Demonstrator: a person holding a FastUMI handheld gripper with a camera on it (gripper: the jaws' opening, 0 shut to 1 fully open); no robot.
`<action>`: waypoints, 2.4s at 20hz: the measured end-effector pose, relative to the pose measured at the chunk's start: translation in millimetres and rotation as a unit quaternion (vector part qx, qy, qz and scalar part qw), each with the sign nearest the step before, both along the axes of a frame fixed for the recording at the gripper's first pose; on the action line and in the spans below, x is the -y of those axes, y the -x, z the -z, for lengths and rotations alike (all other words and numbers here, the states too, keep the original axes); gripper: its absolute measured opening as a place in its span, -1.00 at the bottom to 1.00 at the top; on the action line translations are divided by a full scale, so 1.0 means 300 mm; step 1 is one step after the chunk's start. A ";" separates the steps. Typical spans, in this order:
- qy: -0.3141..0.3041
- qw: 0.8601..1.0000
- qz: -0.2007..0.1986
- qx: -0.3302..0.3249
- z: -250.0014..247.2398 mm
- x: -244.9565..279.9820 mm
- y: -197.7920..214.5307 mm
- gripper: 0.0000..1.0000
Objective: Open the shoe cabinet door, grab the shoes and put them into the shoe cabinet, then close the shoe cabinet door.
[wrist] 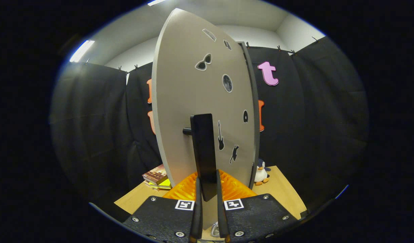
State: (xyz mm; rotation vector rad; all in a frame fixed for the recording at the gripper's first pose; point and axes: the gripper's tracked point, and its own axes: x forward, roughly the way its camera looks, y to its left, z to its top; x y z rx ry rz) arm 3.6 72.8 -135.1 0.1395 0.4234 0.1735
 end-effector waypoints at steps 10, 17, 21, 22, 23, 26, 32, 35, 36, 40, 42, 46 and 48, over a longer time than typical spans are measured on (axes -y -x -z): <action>0.007 0.992 0.129 0.002 0.011 0.295 0.008 -0.78; 0.011 0.992 0.127 0.012 0.014 0.338 0.006 -0.82; -0.017 0.990 0.136 -0.008 0.031 0.323 0.025 -0.82; -0.021 0.990 0.139 -0.016 0.033 0.316 0.040 -0.81; -0.017 0.989 0.146 -0.019 0.030 0.322 0.061 -0.81; 0.017 0.986 0.167 -0.012 0.015 0.357 0.102 -0.84; 0.011 0.983 0.182 0.014 -0.039 0.306 0.117 -0.68; 0.010 0.986 0.165 0.037 -0.068 0.248 0.117 -0.54; 0.007 0.987 0.157 0.042 -0.072 0.230 0.112 -0.43; 0.007 0.992 0.111 0.060 -0.080 0.112 0.109 0.01; 0.021 0.994 0.086 0.063 -0.052 0.041 0.088 0.09; 0.029 0.998 0.044 0.016 0.075 -0.064 0.080 0.17; 0.035 0.999 0.030 0.000 0.168 -0.104 0.048 0.18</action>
